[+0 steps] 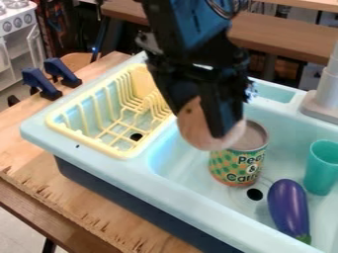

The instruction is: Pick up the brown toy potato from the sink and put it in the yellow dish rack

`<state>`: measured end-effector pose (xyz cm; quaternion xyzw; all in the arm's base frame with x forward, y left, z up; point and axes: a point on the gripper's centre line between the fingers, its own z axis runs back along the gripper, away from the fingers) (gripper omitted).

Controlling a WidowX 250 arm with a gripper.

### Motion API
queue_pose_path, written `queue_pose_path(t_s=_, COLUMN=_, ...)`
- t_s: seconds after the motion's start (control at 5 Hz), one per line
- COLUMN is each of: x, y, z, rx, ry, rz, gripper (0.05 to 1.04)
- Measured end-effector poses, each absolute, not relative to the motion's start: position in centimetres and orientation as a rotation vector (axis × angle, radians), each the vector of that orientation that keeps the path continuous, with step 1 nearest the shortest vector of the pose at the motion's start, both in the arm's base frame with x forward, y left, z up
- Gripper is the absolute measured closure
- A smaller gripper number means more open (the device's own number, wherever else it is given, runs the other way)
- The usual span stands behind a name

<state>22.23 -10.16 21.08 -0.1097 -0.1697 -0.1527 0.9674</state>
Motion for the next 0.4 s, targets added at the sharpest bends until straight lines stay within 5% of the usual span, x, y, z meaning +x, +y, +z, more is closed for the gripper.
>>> queue_pose_path(t_s=0.4, x=24.6, y=-3.2, z=19.6, rx=-0.143, ry=-0.414, rz=-0.079, gripper=0.38)
